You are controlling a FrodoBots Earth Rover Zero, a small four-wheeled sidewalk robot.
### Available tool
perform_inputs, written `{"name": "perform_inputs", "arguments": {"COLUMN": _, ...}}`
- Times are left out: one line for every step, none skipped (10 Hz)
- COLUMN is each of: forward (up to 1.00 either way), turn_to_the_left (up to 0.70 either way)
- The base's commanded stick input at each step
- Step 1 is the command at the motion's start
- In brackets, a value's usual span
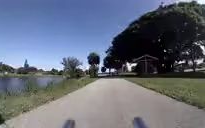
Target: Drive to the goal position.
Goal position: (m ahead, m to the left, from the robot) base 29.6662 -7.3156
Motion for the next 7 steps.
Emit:
{"name": "perform_inputs", "arguments": {"forward": 0.85, "turn_to_the_left": 0.0}}
{"name": "perform_inputs", "arguments": {"forward": 0.85, "turn_to_the_left": 0.0}}
{"name": "perform_inputs", "arguments": {"forward": 0.85, "turn_to_the_left": 0.0}}
{"name": "perform_inputs", "arguments": {"forward": 0.85, "turn_to_the_left": 0.0}}
{"name": "perform_inputs", "arguments": {"forward": 0.85, "turn_to_the_left": 0.0}}
{"name": "perform_inputs", "arguments": {"forward": 0.85, "turn_to_the_left": 0.0}}
{"name": "perform_inputs", "arguments": {"forward": 0.85, "turn_to_the_left": 0.0}}
